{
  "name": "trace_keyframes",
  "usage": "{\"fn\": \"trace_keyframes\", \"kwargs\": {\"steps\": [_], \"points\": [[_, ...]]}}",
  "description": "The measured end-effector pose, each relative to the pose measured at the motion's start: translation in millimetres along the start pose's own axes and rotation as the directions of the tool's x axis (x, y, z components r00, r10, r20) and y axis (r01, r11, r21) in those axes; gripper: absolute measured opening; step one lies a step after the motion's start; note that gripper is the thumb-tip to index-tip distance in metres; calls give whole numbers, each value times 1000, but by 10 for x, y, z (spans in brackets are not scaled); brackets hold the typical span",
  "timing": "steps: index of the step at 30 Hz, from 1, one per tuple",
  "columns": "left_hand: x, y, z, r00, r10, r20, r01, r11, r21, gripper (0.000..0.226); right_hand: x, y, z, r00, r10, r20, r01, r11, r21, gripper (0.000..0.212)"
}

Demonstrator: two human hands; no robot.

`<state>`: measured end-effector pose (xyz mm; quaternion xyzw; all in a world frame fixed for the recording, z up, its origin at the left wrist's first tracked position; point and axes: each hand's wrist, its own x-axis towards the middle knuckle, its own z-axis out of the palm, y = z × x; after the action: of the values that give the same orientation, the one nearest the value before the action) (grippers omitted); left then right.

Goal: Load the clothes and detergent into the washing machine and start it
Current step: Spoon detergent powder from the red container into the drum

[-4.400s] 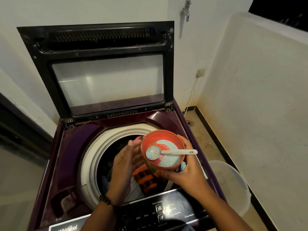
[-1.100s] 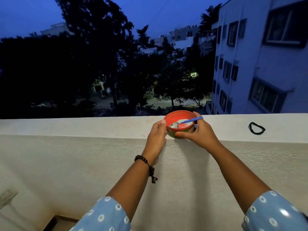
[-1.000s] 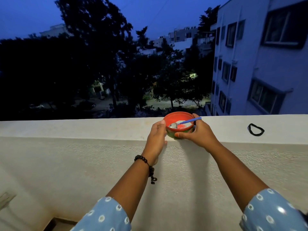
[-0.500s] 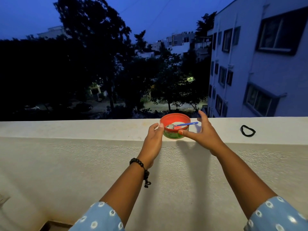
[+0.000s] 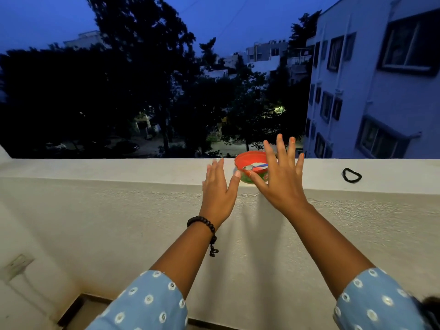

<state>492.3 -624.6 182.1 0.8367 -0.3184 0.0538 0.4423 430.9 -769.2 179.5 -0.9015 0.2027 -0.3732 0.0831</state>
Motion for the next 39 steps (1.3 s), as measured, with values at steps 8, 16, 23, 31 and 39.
{"fn": "trace_keyframes", "kwargs": {"steps": [8, 16, 23, 31, 39], "points": [[-281, -475, -156, 988, 111, -110, -35, 846, 532, 74, -336, -348, 294, 989, -145, 36, 146, 988, -47, 80], [-826, -1216, -271, 994, -70, -81, 107, 663, 741, 82, -898, -668, 884, 958, -216, 187, 229, 972, -48, 79], [-1418, -1743, -337, 967, -213, -140, 243, 598, 764, 77, -1467, -991, 1289, 901, -258, 350, 270, 963, 15, 77], [-2149, -2058, -550, 907, -366, -209, 383, 509, 771, 78, -2020, -1488, 1499, 802, -309, 512, 295, 949, 111, 79], [-2901, -2319, -929, 830, -451, -327, 513, 390, 764, 77, -2566, -2051, 1571, 703, -436, 562, 382, 898, 218, 80]]}}
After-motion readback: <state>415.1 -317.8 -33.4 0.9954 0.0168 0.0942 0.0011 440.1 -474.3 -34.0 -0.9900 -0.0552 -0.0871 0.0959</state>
